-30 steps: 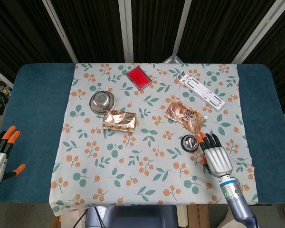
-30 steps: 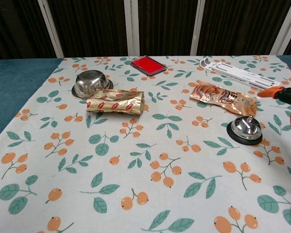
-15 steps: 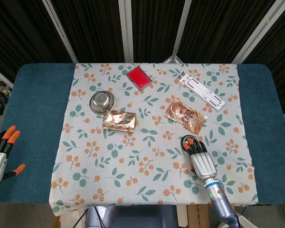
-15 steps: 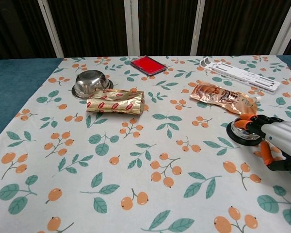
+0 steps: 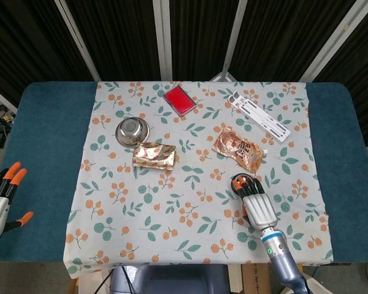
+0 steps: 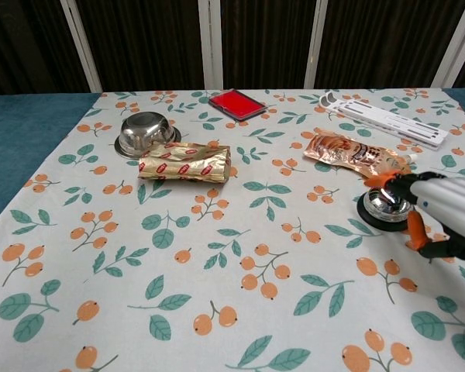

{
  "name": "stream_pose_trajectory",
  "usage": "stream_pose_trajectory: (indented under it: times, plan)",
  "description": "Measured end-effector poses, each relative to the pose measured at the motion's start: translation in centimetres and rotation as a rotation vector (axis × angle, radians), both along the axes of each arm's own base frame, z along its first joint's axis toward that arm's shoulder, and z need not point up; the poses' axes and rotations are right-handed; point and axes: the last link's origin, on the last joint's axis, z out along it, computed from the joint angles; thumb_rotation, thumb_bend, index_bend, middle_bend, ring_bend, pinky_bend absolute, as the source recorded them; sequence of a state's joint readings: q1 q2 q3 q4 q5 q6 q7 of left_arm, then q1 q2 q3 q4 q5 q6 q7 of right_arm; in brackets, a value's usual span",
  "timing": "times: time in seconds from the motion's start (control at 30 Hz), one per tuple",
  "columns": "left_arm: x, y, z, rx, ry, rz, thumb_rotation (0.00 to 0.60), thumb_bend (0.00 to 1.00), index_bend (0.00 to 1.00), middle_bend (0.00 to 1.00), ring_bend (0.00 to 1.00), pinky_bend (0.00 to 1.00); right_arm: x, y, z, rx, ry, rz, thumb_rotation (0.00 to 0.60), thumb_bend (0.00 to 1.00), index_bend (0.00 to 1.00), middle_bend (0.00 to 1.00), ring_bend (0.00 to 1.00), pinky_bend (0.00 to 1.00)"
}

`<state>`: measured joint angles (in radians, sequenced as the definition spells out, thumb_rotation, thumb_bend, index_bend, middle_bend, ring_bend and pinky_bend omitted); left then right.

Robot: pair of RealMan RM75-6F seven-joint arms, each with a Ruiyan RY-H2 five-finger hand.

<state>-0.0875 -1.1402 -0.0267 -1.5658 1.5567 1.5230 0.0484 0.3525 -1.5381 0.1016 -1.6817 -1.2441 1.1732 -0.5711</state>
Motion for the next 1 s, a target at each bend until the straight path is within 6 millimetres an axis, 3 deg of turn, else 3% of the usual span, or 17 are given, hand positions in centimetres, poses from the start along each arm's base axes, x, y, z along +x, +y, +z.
stream_pose_trajectory:
  times: [0.17, 0.27, 0.37, 0.47, 0.6, 0.83, 1.0]
  plan:
    - [-0.1, -0.1, 0.0, 0.0, 0.0, 0.0, 0.6, 0.05, 0.0, 0.0, 0.0, 0.0, 1.4, -1.1, 2.8, -0.054, -0.067, 0.015, 0.6, 0.69, 0.0, 0.0, 0.0, 0.0]
    - [-0.1, -0.1, 0.0, -0.003, 0.0, 0.0, 0.6, 0.05, 0.0, 0.0, 0.0, 0.0, 1.5, -1.4, 4.7, -0.086, -0.076, 0.029, 0.6, 0.59, 0.0, 0.0, 0.0, 0.0]
    - [-0.1, -0.1, 0.0, -0.006, 0.004, 0.0, 0.6, 0.05, 0.0, 0.0, 0.0, 0.0, 0.9, -1.1, 6.5, -0.11, -0.037, 0.048, 0.6, 0.56, 0.0, 0.0, 0.0, 0.0]
    - [-0.1, -0.2, -0.1, -0.008, 0.008, -0.001, 0.6, 0.05, 0.0, 0.0, 0.0, 0.0, -0.4, -0.1, 8.1, -0.125, 0.021, 0.06, 0.6, 0.53, 0.0, 0.0, 0.0, 0.0]
    - [0.0, -0.2, -0.2, -0.008, 0.013, -0.002, 0.6, 0.05, 0.0, 0.0, 0.0, 0.0, -2.4, 1.8, 9.9, -0.136, 0.051, 0.045, 0.6, 0.41, 0.0, 0.0, 0.0, 0.0]
    - [0.0, -0.3, -0.2, -0.012, 0.016, 0.0, 0.6, 0.05, 0.0, 0.0, 0.0, 0.0, -7.0, 5.9, 12.7, -0.157, 0.055, -0.006, 0.6, 0.38, 0.0, 0.0, 0.0, 0.0]
    - [0.0, -0.3, -0.2, -0.008, 0.018, -0.001, 0.6, 0.05, 0.0, 0.0, 0.0, 0.0, -8.1, 7.0, 14.1, -0.233, 0.048, -0.022, 0.6, 0.36, 0.0, 0.0, 0.0, 0.0]
